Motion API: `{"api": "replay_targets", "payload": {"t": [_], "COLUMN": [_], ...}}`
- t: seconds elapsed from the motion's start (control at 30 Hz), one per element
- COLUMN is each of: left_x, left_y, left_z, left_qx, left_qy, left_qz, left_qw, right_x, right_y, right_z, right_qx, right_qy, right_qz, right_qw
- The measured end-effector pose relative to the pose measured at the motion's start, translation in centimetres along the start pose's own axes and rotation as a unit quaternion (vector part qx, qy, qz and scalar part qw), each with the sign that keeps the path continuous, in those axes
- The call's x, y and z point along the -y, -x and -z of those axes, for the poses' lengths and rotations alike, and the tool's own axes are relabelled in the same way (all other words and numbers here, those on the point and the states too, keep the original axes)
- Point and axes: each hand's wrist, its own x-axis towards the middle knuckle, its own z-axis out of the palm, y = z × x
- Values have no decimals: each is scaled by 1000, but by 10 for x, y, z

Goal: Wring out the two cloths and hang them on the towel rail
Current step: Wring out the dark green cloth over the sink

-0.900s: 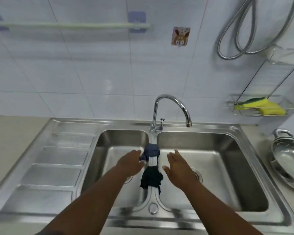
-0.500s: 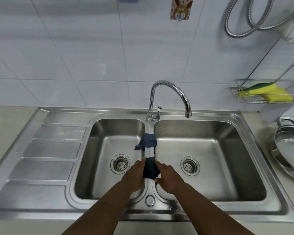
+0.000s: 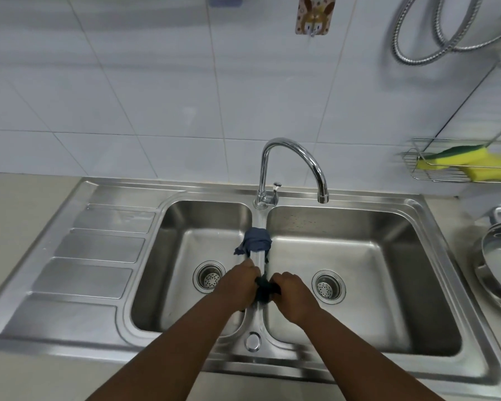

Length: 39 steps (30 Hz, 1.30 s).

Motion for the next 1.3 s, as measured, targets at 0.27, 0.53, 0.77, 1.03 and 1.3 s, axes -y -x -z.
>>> {"api": "replay_targets", "payload": {"t": [0.27,0.53,0.77,1.03,1.3], "left_x": [-22,-54,-101,-162,-162], "left_y": [14,13,-16,-39,-56], "left_z": [-17,-18,47,88,70], "left_qx": [58,41,62,8,-54], "left_qy": [-116,-235,22,231,413], "left_qz": [30,58,20,-50,39], "left_qw": [991,969,998,972,908], "right_x": [-25,-40,-60,-82,-118], "right_y": [14,27,34,40,36], "right_z": [27,33,84,117,151], "right_qx": [48,65,110,36,24], "right_qy": [-42,-67,-237,-444,-440], "right_qz": [11,18,72,-4,-44], "right_qw": [998,995,963,895,897]}}
